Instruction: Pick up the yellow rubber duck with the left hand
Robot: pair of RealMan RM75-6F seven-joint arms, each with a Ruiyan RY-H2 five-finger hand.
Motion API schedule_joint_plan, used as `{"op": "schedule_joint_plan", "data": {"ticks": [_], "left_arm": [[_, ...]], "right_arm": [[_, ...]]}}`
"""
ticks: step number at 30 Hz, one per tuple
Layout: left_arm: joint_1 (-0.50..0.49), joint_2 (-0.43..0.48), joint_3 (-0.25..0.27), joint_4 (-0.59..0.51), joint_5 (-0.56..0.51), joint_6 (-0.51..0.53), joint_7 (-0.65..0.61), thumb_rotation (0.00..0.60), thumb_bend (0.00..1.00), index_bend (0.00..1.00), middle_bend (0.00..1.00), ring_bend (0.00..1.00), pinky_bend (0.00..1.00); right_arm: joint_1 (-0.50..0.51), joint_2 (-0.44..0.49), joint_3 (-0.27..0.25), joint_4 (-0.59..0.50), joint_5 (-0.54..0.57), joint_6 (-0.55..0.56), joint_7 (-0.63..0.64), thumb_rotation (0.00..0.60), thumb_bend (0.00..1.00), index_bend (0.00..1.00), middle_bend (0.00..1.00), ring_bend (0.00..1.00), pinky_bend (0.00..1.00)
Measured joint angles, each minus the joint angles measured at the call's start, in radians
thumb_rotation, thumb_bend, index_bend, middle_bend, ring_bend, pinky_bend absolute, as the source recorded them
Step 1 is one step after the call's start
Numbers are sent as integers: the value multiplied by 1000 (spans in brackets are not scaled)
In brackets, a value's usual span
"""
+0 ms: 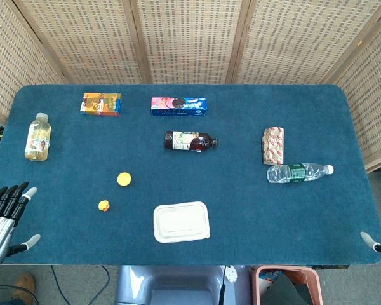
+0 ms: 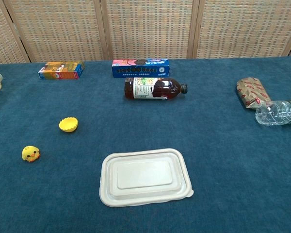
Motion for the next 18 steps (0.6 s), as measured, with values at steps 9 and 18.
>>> {"op": "schedule_joint_plan", "data": {"ticks": [9, 18], "left_arm": [[-11, -2, 6, 2, -1, -30, -9, 600, 0, 0, 0, 0, 0], [-76, -25, -10, 19, -78, -176, -31, 600, 15, 153, 0, 0, 0]], "right_arm": [[3, 2, -2, -2, 4, -12, 5, 600, 0, 0, 0, 0, 0], [6, 7, -5, -11, -2, -18, 5, 600, 0, 0, 0, 0, 0]]}}
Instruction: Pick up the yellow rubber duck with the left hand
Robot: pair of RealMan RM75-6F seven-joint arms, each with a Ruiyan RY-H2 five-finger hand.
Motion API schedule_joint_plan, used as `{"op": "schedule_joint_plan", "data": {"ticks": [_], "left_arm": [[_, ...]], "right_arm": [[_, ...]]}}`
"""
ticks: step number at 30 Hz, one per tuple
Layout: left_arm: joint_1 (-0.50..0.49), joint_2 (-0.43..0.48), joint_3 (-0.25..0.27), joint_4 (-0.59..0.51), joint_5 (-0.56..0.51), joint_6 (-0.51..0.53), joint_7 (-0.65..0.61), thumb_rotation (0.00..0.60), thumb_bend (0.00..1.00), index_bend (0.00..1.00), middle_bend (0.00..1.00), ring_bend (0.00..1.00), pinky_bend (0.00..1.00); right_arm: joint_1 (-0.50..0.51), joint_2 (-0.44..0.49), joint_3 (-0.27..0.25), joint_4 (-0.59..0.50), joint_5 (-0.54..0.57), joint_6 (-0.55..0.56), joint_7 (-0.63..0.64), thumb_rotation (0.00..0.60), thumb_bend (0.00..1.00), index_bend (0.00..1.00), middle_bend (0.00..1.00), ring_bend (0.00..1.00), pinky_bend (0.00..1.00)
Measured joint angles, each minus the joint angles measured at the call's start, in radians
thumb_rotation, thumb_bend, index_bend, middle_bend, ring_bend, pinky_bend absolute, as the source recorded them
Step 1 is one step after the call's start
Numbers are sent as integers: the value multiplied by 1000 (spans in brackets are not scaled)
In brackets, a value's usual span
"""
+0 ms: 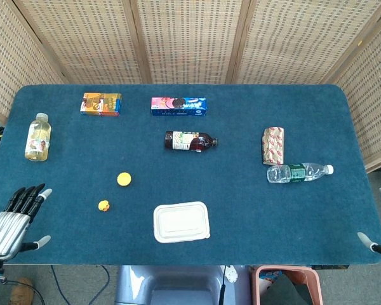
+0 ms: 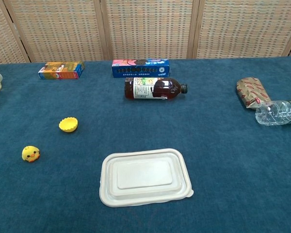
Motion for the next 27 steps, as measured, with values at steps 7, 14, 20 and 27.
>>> {"op": "schedule_joint_plan", "data": {"ticks": [7, 14, 20, 27], "left_arm": [[-120, -74, -68, 48, -160, -210, -6, 600, 106, 353, 0, 0, 0], [-239, -190, -137, 126, -352, -383, 48, 600, 106, 358, 0, 0, 0], [-305, -276, -155, 157, -456, -446, 155, 600, 154, 396, 0, 0, 0], [-343, -342, -151, 171, -535, -454, 263, 600, 207, 428, 0, 0, 0]], "right_arm": [[13, -1, -2, 1, 5, -27, 2, 600, 0, 0, 0, 0, 0], [16, 3, 0, 2, 15, -36, 18, 600, 0, 0, 0, 0, 0], [18, 7, 4, 7, 28, -44, 37, 600, 0, 0, 0, 0, 0], [19, 13, 5, 15, 35, -50, 66, 600, 0, 0, 0, 0, 0]]}}
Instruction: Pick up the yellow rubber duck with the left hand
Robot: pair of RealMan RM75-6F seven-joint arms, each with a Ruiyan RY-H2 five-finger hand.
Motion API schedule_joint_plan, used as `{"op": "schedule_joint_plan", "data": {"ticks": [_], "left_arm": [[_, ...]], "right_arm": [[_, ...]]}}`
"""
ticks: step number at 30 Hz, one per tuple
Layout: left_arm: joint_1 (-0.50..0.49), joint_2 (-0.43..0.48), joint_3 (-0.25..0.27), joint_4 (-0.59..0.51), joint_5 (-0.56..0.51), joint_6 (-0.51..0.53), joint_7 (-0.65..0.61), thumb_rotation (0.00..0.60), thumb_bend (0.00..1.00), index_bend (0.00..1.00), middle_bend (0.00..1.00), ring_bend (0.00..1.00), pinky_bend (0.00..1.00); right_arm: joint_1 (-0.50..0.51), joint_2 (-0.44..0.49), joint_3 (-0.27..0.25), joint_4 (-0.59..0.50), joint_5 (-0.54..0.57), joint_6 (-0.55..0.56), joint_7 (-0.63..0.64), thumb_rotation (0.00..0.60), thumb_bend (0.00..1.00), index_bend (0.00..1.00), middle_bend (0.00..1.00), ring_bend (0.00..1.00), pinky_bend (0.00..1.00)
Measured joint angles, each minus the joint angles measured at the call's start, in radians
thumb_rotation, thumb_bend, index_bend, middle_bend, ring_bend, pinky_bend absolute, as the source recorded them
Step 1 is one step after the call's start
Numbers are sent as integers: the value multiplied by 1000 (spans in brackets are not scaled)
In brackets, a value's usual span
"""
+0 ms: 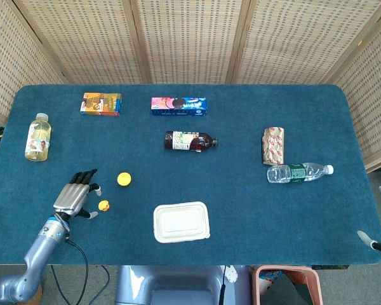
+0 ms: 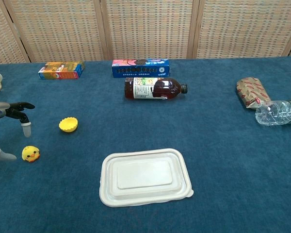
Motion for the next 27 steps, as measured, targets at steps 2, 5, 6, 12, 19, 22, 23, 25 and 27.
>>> {"op": "schedule_joint_plan", "data": {"ticks": [2, 5, 6, 12, 19, 22, 23, 25, 27], "left_arm": [[-8, -14, 3, 3, -22, 3, 28, 600, 246, 430, 0, 0, 0], [-19, -32, 6, 6, -46, 11, 60, 600, 258, 430, 0, 0, 0], [-21, -36, 7, 7, -52, 13, 66, 600, 258, 430, 0, 0, 0], [-34, -53, 15, 13, -88, 19, 95, 600, 258, 430, 0, 0, 0], [-48, -57, 23, 14, -107, 11, 96, 600, 258, 455, 0, 0, 0], [-54, -59, 26, 13, -114, 9, 97, 600, 258, 494, 0, 0, 0], [-56, -60, 26, 13, -116, 9, 98, 600, 260, 509, 0, 0, 0], [-58, -61, 29, 13, -122, 10, 102, 600, 265, 539, 0, 0, 0], [-61, -62, 30, 12, -128, 10, 105, 600, 268, 559, 0, 0, 0]], "right_arm": [[0, 2, 0, 2, 0, -1, 8, 600, 0, 0, 0, 0, 0], [0, 4, -1, 4, -2, -2, 13, 600, 0, 0, 0, 0, 0], [0, 4, -1, 4, -2, -2, 14, 600, 0, 0, 0, 0, 0], [3, 3, -1, 5, 0, -7, 13, 600, 0, 0, 0, 0, 0], [5, 1, -2, 5, 1, -11, 9, 600, 0, 0, 0, 0, 0], [5, 1, -1, 5, 3, -10, 10, 600, 0, 0, 0, 0, 0], [5, 1, -1, 5, 4, -11, 11, 600, 0, 0, 0, 0, 0], [5, 2, -1, 6, 5, -11, 14, 600, 0, 0, 0, 0, 0], [5, 2, 0, 7, 6, -12, 16, 600, 0, 0, 0, 0, 0]]}}
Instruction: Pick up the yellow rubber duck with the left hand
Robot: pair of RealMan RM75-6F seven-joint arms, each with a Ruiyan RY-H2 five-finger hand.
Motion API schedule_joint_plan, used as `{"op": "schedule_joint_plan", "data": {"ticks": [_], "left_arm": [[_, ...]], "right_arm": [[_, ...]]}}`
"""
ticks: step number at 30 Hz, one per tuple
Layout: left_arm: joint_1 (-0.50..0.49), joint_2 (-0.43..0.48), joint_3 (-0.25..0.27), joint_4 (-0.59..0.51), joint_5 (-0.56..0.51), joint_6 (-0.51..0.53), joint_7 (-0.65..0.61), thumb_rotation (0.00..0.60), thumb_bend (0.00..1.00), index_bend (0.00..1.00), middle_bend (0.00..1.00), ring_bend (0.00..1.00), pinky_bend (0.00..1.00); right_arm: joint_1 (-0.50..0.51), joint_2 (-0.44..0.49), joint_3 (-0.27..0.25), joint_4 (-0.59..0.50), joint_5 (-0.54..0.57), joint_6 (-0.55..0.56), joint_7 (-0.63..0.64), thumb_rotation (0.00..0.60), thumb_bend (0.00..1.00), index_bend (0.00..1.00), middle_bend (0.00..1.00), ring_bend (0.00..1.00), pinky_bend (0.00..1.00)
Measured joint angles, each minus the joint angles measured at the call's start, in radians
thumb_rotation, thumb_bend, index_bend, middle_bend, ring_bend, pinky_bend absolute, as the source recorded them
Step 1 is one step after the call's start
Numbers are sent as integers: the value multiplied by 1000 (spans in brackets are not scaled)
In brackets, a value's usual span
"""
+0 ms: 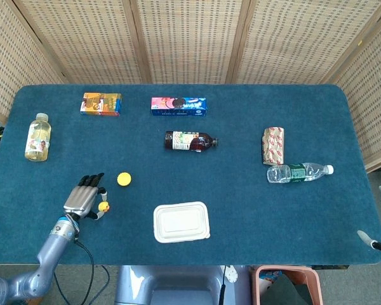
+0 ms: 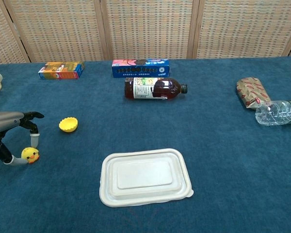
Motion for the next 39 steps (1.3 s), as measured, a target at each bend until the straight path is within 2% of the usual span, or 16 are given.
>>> {"op": "schedule_joint_plan", "data": {"ticks": [10, 17, 21, 29, 39], "left_arm": [[-12, 14, -4, -25, -20, 11, -4, 600, 276, 562, 0, 0, 0], [-34, 58, -66, -71, -18, 30, -39, 600, 284, 562, 0, 0, 0], [-65, 66, -100, -74, -58, 17, -41, 600, 294, 562, 0, 0, 0], [-137, -3, -127, 49, -177, -48, -27, 600, 294, 562, 0, 0, 0], [-164, -98, -145, 168, -151, -78, -141, 600, 294, 562, 0, 0, 0]], "right_arm": [[0, 0, -1, 4, -1, 0, 5, 600, 0, 0, 0, 0, 0], [2, -3, -2, 3, -2, -2, 0, 600, 0, 0, 0, 0, 0], [5, -5, -2, 4, 2, -9, -5, 600, 0, 0, 0, 0, 0], [7, -7, 1, 8, 16, -16, -5, 600, 0, 0, 0, 0, 0], [12, -8, 6, 19, 33, -30, 4, 600, 0, 0, 0, 0, 0]]}}
